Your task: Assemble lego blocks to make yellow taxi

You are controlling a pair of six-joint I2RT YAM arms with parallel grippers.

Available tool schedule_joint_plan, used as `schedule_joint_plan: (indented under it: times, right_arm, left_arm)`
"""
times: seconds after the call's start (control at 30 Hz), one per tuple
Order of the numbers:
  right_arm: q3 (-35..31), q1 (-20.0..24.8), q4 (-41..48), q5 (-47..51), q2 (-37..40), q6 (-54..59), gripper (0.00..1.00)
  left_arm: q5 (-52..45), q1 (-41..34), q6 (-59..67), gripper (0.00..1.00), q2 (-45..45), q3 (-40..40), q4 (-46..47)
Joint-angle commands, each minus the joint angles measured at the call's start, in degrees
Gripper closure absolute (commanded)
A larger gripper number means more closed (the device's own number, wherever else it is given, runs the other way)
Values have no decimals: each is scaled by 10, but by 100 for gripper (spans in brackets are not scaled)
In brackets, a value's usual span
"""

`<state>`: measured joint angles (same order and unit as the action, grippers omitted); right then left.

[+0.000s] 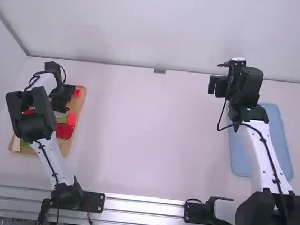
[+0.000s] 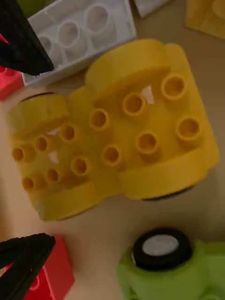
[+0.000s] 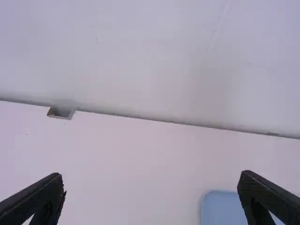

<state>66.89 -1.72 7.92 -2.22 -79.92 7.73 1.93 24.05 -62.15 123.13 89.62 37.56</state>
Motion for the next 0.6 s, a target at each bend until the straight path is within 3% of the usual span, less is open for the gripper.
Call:
schedule_joint_plan:
  times: [0.0, 0.3, 0.57]
  right_arm:
    - [17, -2, 0, 1, -5, -2, 2]
    - [17, -2, -2, 1, -5, -2, 1]
    - [17, -2, -2, 1, -5, -2, 2]
  left_arm:
    - [-15, -1, -34, 9, 7, -2, -7]
    - [-66, 0, -22, 7, 7, 0, -24]
    - [-11, 4, -30, 1, 7, 0, 35]
